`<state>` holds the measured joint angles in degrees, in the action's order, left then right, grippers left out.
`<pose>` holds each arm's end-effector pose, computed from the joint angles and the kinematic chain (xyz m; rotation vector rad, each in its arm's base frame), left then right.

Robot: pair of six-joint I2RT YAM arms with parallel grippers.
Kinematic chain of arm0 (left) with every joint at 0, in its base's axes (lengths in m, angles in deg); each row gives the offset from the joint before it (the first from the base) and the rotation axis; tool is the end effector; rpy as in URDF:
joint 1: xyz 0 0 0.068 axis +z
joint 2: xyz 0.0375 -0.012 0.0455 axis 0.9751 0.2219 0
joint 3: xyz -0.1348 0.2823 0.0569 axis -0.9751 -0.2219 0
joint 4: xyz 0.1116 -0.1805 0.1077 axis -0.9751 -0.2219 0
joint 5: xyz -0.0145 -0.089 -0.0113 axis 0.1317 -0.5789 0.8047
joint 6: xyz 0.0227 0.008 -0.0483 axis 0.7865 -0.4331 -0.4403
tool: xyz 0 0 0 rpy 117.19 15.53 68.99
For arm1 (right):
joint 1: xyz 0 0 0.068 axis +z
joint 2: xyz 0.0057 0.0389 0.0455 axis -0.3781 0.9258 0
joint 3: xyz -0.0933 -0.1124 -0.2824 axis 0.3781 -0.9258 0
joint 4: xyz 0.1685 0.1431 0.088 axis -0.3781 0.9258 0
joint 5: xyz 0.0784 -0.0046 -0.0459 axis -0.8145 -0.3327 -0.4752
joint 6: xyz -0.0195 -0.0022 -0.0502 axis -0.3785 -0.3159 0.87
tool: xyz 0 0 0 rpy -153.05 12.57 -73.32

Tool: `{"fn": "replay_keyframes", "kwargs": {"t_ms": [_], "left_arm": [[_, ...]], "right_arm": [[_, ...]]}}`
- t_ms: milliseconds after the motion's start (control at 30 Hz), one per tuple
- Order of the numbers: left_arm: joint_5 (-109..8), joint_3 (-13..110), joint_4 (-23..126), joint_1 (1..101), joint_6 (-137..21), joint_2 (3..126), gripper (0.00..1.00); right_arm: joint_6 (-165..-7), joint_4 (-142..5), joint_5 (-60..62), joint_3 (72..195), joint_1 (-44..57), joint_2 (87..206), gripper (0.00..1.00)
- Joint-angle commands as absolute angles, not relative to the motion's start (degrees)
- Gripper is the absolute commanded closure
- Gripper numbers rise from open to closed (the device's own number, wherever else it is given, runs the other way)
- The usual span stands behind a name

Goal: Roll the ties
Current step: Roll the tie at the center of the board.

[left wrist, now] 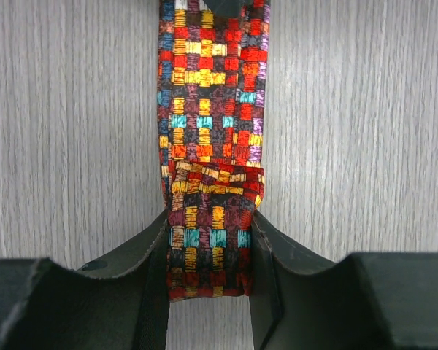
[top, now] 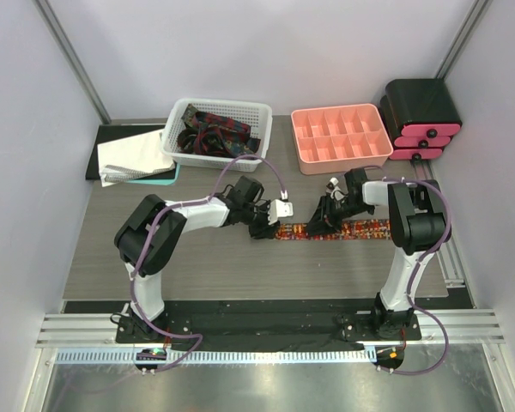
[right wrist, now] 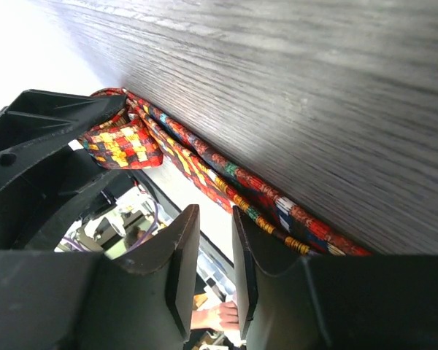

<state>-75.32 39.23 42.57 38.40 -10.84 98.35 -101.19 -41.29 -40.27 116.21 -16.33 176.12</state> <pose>0.2829 -0.2524 0.2073 1.6510 1.7810 -0.7432 0.3230 0.0602 0.1703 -0.2839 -2.7951 -1.2955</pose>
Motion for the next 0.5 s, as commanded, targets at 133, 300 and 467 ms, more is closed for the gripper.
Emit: {"fn": "replay_keyframes", "kwargs": {"t_ms": [133, 300, 467], "left_arm": [[-74.4, 40.5, 31.4, 37.9, -6.8, 101.2, 0.89], [-73.9, 41.6, 30.2, 37.8, -6.8, 101.8, 0.89], [-73.7, 41.6, 30.3, 37.8, -7.0, 101.5, 0.89]], "right_arm": [[-107.2, -53.8, -40.5, 113.6, -12.5, 171.0, 0.67], [-112.7, -61.3, -40.0, 114.1, -5.7, 170.8, 0.67], [-115.9, -65.4, -39.1, 115.0, -2.6, 173.4, 0.66]]}}
